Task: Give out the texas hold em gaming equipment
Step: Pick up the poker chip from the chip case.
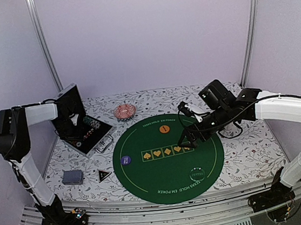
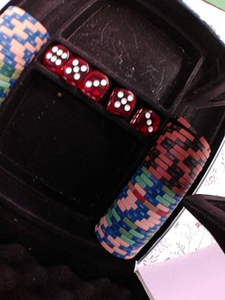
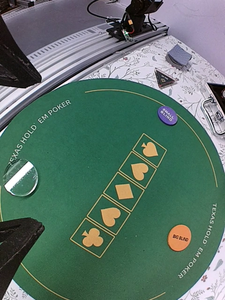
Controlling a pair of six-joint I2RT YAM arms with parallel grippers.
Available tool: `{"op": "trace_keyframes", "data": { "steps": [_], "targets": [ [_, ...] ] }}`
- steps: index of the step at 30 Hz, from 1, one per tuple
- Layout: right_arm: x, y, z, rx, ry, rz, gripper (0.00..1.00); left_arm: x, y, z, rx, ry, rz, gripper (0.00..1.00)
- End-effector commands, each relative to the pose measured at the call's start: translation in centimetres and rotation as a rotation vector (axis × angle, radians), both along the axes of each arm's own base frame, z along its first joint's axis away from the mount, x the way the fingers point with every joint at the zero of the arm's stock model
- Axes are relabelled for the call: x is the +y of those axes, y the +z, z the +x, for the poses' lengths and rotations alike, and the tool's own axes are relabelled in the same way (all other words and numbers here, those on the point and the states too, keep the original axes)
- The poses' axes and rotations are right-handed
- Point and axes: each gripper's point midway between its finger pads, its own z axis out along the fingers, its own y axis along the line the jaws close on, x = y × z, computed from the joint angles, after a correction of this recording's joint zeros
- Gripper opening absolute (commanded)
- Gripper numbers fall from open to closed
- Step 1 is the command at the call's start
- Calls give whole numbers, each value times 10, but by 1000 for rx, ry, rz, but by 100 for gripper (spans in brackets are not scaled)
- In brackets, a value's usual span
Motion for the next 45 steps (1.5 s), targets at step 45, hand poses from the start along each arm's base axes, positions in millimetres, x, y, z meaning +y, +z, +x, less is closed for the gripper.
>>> {"op": "trace_keyframes", "data": {
  "steps": [45],
  "targets": [
    [-6, -4, -9, 42, 11, -11, 99, -5, -11, 3, -14, -77, 161, 70]
  ]
}}
